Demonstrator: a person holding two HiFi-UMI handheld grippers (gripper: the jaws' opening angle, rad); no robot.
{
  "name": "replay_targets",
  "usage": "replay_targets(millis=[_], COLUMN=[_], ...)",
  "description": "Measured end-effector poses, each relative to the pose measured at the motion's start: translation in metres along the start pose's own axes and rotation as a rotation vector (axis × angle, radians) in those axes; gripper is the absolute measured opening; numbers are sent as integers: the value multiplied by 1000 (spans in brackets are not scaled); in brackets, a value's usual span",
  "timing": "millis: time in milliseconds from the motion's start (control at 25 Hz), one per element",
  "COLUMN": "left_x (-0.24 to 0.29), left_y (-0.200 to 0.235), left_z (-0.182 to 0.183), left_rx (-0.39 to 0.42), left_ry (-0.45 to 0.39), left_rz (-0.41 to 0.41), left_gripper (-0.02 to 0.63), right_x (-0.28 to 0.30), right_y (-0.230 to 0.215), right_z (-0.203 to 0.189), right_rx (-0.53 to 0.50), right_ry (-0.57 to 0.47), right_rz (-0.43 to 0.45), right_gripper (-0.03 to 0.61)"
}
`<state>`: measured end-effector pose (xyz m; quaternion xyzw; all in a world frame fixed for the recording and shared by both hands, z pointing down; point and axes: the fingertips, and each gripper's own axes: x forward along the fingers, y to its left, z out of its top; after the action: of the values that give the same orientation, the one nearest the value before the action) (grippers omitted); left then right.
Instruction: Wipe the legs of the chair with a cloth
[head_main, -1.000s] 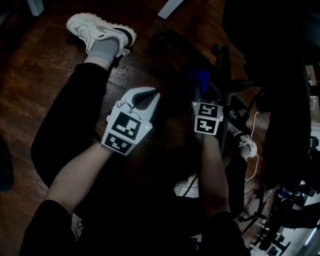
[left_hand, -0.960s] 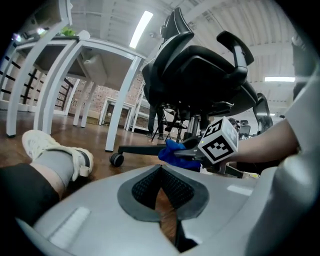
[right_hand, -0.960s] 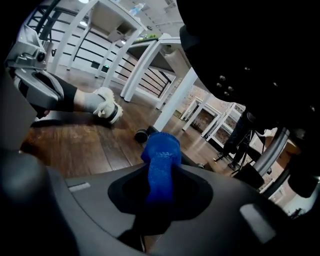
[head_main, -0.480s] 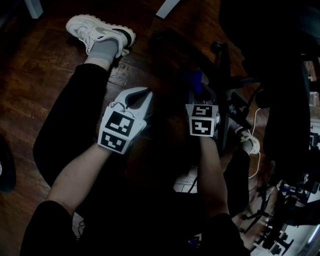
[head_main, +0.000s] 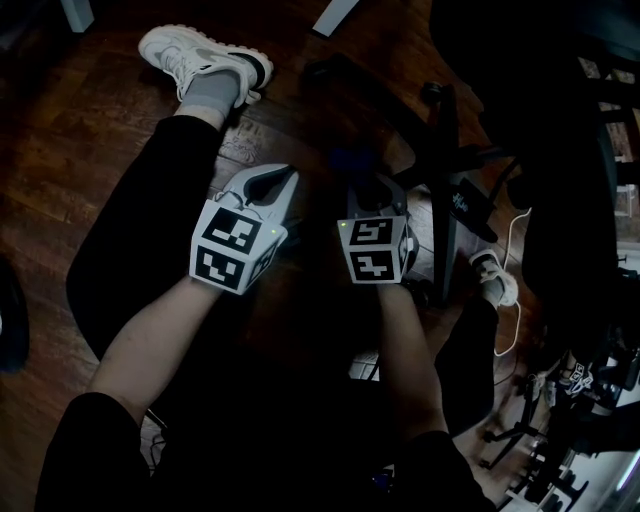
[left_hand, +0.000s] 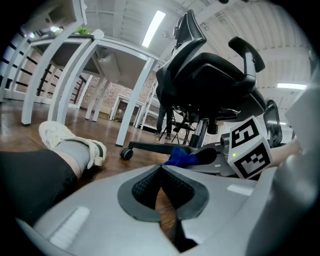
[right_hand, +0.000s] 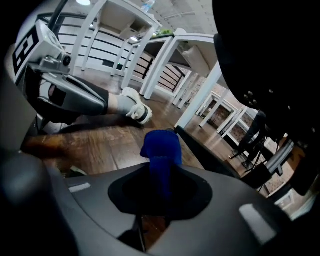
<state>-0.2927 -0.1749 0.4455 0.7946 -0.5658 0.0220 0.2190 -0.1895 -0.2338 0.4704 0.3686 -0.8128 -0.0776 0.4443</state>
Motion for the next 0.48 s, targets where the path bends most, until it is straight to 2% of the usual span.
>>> replay_targets(millis=[200, 480], left_x=[-8, -9], left_y=[0, -1], left_z=[2, 1], left_rx=[15, 20], left_ry=[-5, -4], left_rz=[18, 39], left_gripper=[5, 5], right_x=[-9, -30], right_y=[31, 73], right_z=[4, 11], right_rx=[-10, 17], right_ry=[-17, -94], right_rz=[69, 193], right_gripper=[94, 93])
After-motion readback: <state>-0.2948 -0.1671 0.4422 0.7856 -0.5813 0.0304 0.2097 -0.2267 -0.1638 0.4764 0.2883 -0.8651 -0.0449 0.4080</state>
